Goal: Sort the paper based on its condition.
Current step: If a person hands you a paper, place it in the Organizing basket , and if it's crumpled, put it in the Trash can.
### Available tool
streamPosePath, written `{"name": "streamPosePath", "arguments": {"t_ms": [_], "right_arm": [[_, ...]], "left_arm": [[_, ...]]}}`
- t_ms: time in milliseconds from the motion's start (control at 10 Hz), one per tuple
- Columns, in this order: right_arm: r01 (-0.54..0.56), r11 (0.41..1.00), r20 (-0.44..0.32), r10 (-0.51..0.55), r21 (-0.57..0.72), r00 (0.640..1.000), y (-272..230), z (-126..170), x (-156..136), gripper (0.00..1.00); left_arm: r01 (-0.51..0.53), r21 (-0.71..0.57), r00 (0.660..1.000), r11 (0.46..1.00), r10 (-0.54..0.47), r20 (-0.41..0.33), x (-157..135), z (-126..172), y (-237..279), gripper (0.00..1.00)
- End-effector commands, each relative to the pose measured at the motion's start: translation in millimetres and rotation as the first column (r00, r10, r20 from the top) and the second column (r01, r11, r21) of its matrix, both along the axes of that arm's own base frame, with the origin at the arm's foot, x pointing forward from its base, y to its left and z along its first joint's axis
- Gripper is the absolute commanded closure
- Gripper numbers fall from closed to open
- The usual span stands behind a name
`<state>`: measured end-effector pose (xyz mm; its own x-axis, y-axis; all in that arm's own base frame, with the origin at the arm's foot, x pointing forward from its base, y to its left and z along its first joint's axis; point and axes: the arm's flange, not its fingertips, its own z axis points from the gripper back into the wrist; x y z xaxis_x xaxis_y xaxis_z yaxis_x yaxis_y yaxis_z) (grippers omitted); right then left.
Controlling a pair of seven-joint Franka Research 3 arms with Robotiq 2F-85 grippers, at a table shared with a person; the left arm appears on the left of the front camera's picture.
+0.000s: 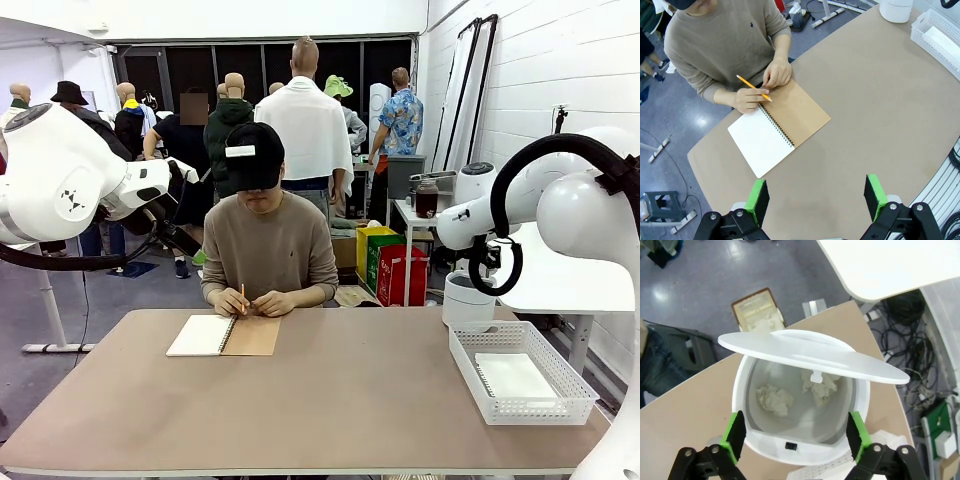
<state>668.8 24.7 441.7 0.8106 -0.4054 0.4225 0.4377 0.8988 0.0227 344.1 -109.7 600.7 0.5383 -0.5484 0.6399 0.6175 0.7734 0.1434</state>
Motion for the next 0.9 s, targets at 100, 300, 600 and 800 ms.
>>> {"name": "streamPosePath", "arguments": {"t_ms": [100, 300, 600, 800], "right_arm": [[-0.001, 1.000, -0.001, 0.001, -0.006, 1.000, 0.4, -1.0, 0.2, 0.00], [-0.001, 1.000, -0.001, 0.001, -0.006, 1.000, 0.4, -1.0, 0.2, 0.00], [-0.001, 1.000, -0.001, 0.001, -0.006, 1.000, 0.4, -1.0, 0.2, 0.00], [-0.001, 1.000, -0.001, 0.001, -0.006, 1.000, 0.4, -1.0, 0.2, 0.00]], "left_arm": [[0.007, -0.009, 1.000, 1.000, -0.007, 0.006, 0.6, 0.7, 1.0, 0.00], [0.007, -0.009, 1.000, 1.000, -0.007, 0.006, 0.6, 0.7, 1.0, 0.00], [0.007, -0.009, 1.000, 1.000, -0.007, 0.006, 0.6, 0.7, 1.0, 0.00], [0.007, -0.009, 1.000, 1.000, -0.007, 0.006, 0.6, 0.7, 1.0, 0.00]]}}
